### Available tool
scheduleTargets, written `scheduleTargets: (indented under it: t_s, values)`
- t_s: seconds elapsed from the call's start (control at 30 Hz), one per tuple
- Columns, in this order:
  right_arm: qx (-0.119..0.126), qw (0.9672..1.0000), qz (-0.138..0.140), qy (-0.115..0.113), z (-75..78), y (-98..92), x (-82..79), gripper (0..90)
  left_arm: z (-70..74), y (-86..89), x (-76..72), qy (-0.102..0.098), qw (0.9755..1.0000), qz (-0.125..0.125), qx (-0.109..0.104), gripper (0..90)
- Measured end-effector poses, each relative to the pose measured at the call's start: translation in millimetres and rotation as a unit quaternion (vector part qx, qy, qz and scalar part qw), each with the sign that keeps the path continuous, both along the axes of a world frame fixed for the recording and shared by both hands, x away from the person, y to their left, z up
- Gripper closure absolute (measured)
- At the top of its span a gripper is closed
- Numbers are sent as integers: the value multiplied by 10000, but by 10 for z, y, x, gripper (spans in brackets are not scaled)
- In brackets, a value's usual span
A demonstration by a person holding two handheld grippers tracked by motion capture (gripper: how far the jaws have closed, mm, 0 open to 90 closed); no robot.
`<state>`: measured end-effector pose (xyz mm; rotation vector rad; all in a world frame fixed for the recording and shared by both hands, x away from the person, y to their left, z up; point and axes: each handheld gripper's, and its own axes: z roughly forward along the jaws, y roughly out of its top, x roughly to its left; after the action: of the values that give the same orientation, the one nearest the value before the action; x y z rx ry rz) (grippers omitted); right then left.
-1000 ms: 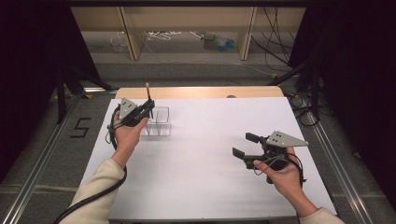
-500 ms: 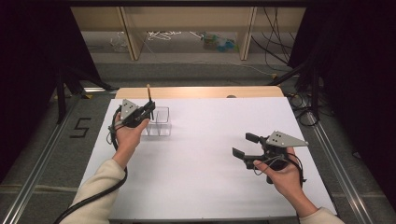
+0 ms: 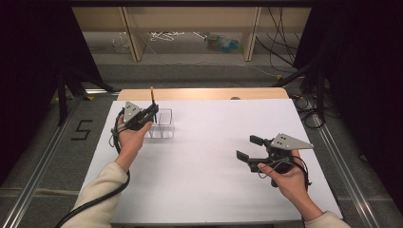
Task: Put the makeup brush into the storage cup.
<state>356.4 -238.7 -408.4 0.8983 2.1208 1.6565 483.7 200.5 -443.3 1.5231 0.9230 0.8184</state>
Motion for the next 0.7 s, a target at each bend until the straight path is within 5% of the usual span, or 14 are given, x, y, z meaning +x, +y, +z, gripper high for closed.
scheduleTargets:
  t_s: [0.07,0.3,0.63,0.67,0.7]
  values:
    - [-25,9999,-13,-157,-5,-6,18,209,-5,0,-1,23,10000,9,16,825]
    - [-1,10000,8,5,-2,0,0,209,-15,8,3,30,10000,2,49,824]
    - [-22,9999,-8,-119,-4,-4,14,209,-43,18,6,108,9999,40,4,822]
    - [-2,10000,2,2,-1,0,0,209,-43,18,6,108,9999,40,2,822]
    - [-25,9999,-5,-138,-4,-5,15,209,-42,19,6,107,9999,43,4,822]
